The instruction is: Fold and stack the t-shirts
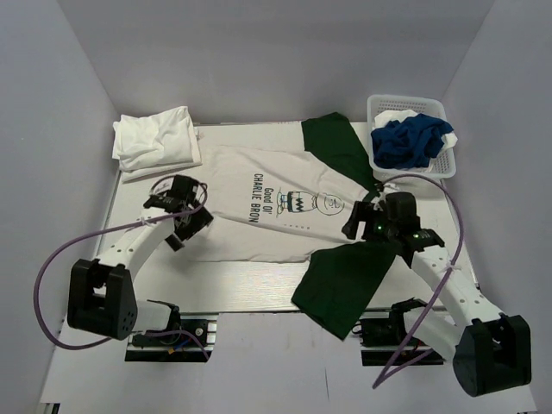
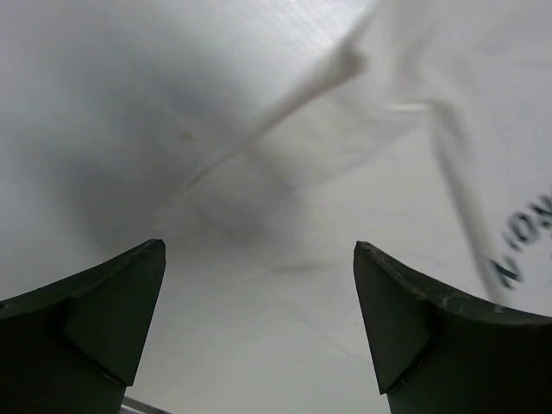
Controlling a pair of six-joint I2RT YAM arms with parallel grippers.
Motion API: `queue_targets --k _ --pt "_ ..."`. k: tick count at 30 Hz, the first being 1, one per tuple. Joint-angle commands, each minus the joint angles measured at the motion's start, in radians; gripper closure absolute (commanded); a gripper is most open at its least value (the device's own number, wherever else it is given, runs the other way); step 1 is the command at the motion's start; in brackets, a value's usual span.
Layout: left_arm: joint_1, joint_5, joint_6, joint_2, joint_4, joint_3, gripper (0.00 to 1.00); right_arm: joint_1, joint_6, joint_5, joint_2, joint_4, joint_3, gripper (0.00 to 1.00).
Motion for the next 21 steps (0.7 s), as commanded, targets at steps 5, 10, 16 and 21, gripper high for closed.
queue_targets --k 5,10,16,21 --pt "0.064 -0.082 -0.169 -0.040 -0.077 -0.170 0.03 0.302 -0.117 0.040 0.044 0.068 0.054 0.10" --pt "0.084 -0.043 -0.157 -0.040 -0.020 -0.222 0.07 0.424 -0.110 0.205 0.122 0.015 0.078 0.10" --pt "0.103 -0.002 -0.146 -0.017 0.087 -0.308 0.27 0.526 -0.108 0.251 0.127 -0.023 0.062 0.10" --pt "0.112 0.055 -0.127 0.021 0.114 -0.317 0.93 0.686 -0.035 0.262 0.197 -0.161 0.129 0.10"
